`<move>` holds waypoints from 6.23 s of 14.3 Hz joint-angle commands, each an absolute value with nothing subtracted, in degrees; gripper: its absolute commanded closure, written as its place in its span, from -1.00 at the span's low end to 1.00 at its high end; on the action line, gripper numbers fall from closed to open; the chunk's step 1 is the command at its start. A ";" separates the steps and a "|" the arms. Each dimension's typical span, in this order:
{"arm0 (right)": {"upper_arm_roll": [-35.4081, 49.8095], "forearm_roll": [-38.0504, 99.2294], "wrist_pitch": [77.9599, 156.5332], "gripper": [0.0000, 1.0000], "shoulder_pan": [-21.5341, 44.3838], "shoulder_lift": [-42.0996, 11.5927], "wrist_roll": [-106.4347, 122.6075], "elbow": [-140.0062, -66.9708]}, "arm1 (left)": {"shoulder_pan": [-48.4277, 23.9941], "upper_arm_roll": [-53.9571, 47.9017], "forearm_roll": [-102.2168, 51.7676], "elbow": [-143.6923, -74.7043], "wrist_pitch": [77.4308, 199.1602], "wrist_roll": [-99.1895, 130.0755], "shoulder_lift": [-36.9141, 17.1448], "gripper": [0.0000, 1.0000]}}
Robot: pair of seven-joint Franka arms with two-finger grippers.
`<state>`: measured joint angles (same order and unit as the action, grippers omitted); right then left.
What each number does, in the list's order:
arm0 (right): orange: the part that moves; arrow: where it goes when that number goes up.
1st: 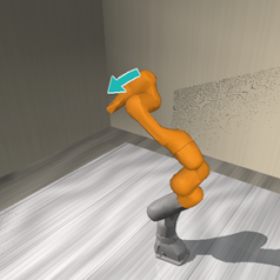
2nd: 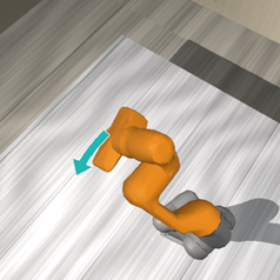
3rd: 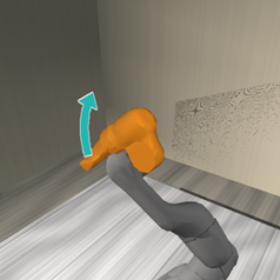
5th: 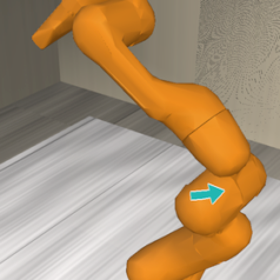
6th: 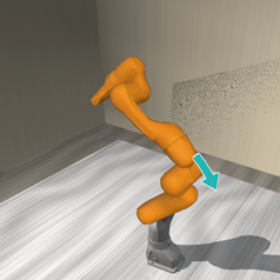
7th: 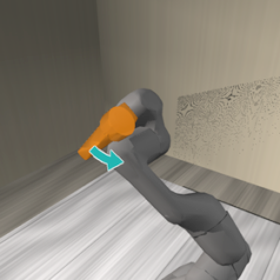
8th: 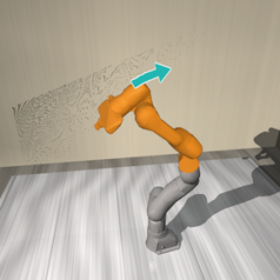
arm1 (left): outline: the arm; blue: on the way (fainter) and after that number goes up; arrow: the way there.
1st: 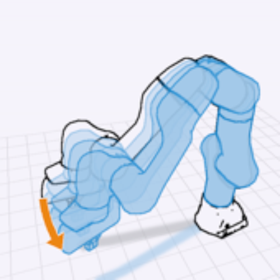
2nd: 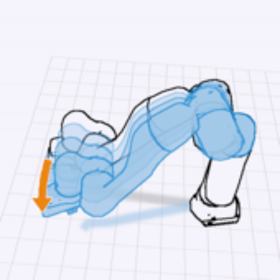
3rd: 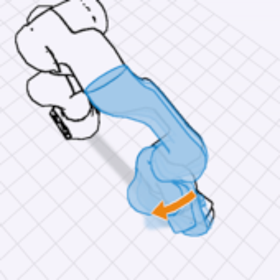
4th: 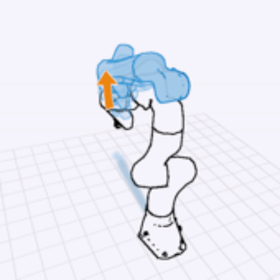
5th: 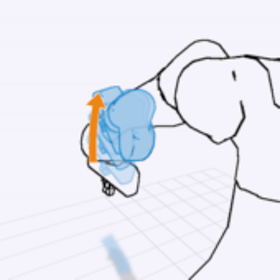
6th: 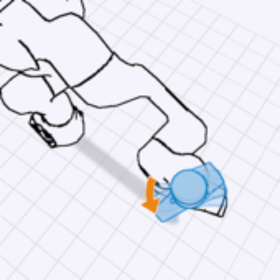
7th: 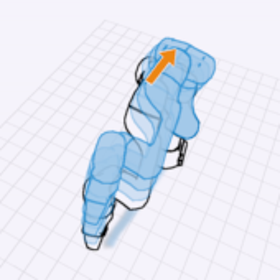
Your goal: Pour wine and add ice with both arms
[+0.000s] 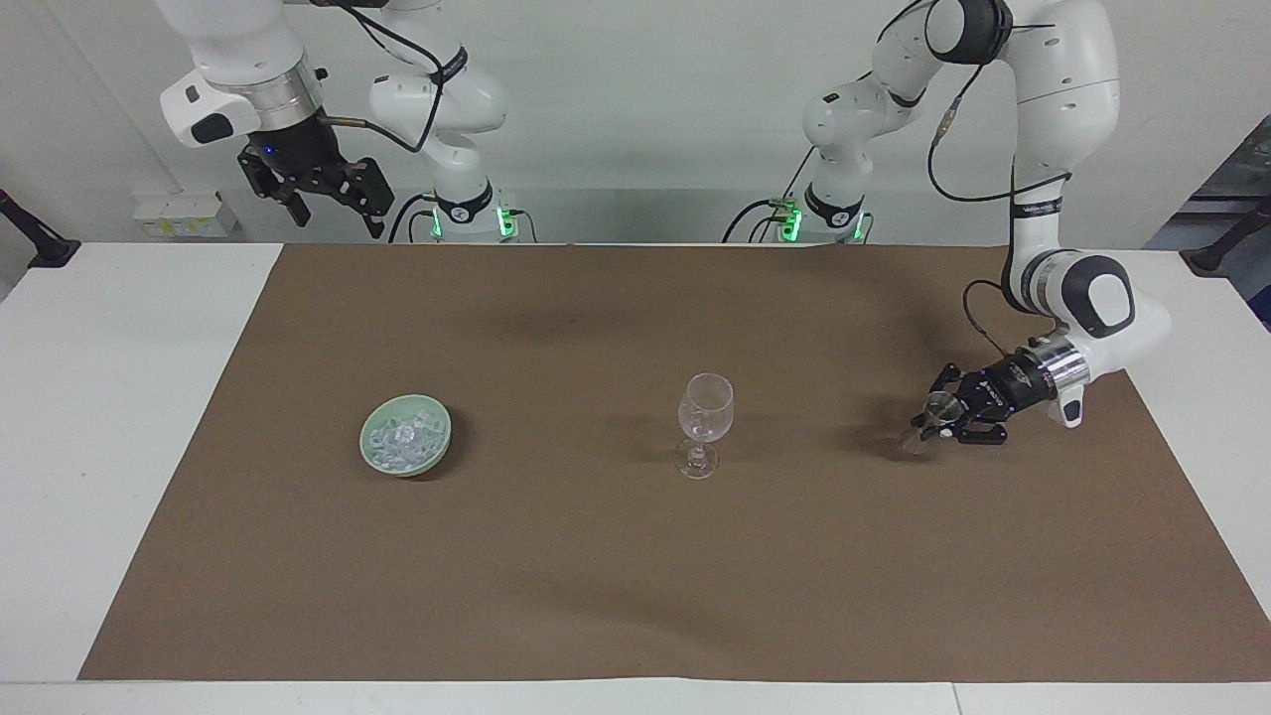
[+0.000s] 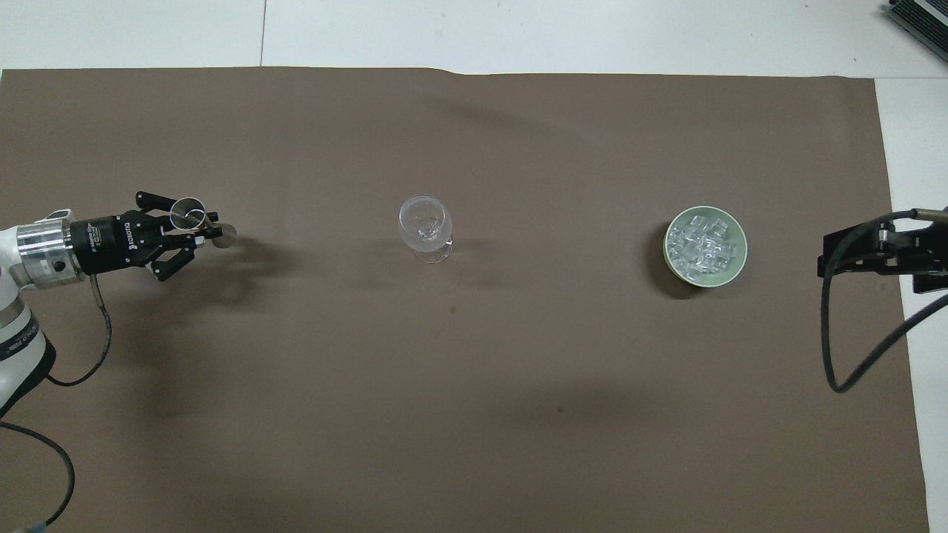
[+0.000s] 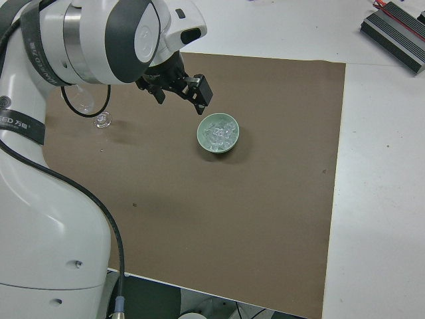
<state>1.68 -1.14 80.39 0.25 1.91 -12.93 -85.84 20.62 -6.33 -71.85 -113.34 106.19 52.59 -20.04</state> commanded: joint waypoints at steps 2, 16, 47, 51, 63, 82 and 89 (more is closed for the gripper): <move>2.02 0.00 80.42 -1.00 -0.88 2.46 -11.16 -86.13 | 17.67 -5.89 -68.39 -112.06 105.38 61.50 -16.01 1.00; 2.02 0.00 80.42 -1.00 -0.88 2.46 -11.16 -86.13 | 5.64 -6.06 -66.53 -109.60 111.96 78.13 -11.17 1.00; 2.02 0.00 80.42 -1.00 -0.88 2.46 -11.16 -86.13 | -14.50 -6.24 -32.18 -97.82 126.30 105.12 -13.80 1.00; 2.02 0.00 80.42 -1.00 -0.88 2.46 -11.16 -86.13 | -15.46 -6.15 -27.61 -97.82 125.77 106.60 -13.71 1.00; 2.02 0.00 80.42 -1.00 -0.88 2.46 -11.16 -86.13 | -18.71 -6.24 -17.15 -97.91 123.75 107.58 -13.45 1.00; 2.02 0.00 80.42 -1.00 -0.88 2.46 -11.16 -86.13 | -20.83 -6.24 -8.36 -94.66 117.51 107.84 -13.71 1.00; 2.02 0.00 80.42 -1.00 -0.88 2.46 -11.08 -86.13 | -21.62 -6.15 -6.15 -93.52 117.42 108.28 -14.15 1.00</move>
<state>1.68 -1.14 80.39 0.25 1.91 -12.93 -85.84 -20.42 -7.09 -7.87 -96.12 119.19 106.91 -13.01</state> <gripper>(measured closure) 0.000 0.775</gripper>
